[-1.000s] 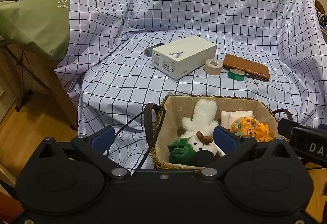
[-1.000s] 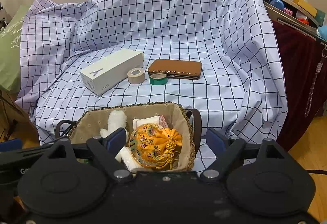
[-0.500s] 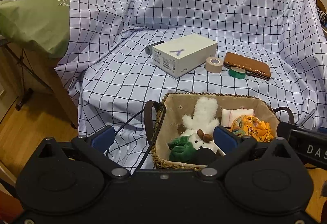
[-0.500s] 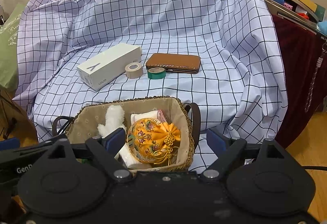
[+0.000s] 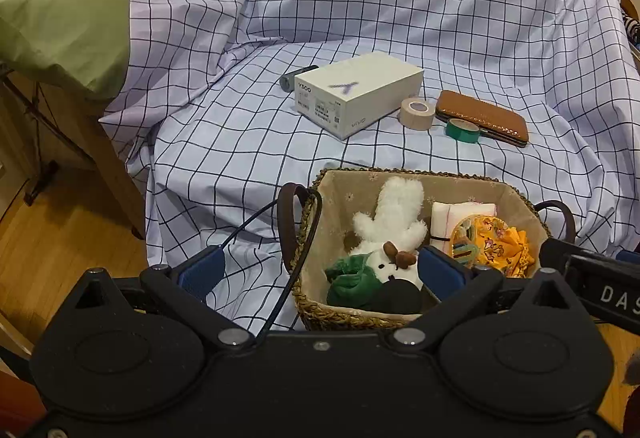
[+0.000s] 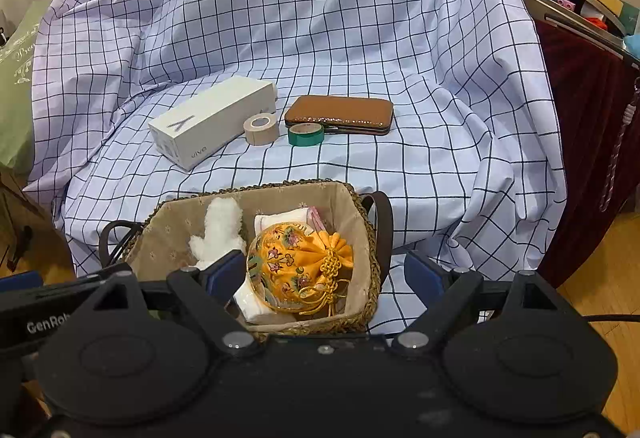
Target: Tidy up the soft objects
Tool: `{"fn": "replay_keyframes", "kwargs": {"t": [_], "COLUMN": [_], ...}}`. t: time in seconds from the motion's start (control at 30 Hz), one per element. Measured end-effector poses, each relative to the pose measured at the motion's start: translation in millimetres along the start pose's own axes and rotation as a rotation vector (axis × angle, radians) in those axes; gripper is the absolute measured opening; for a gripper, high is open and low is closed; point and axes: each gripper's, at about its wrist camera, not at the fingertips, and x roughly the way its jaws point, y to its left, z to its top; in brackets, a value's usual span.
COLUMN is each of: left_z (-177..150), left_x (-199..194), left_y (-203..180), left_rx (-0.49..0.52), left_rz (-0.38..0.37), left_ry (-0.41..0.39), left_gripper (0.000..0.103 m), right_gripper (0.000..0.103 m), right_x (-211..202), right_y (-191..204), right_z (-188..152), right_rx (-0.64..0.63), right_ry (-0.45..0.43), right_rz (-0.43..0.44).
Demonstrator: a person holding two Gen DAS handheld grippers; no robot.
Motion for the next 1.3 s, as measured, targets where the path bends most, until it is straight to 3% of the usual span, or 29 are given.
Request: {"fn": "replay_keyframes", "kwargs": {"t": [0.3,0.83,1.3], "left_z": [3,28,89], "left_x": [12,32,84], "left_y": [1,-2,15], "left_rx": [0.012,0.036,-0.001], "left_rz": [-0.001,-0.025,-0.019], "left_ry": [0.045,0.084,0.107], "left_gripper": [0.100,0.100,0.100], "right_gripper": [0.086,0.086,0.085], "right_x": [12,42,98], "right_y": [-2,-3,14], "right_z": [4,43,110], "right_rx": [-0.001,0.003,-0.039], "right_ry": [0.027,0.060,0.074], "right_rz": [-0.006,0.015,0.038]}}
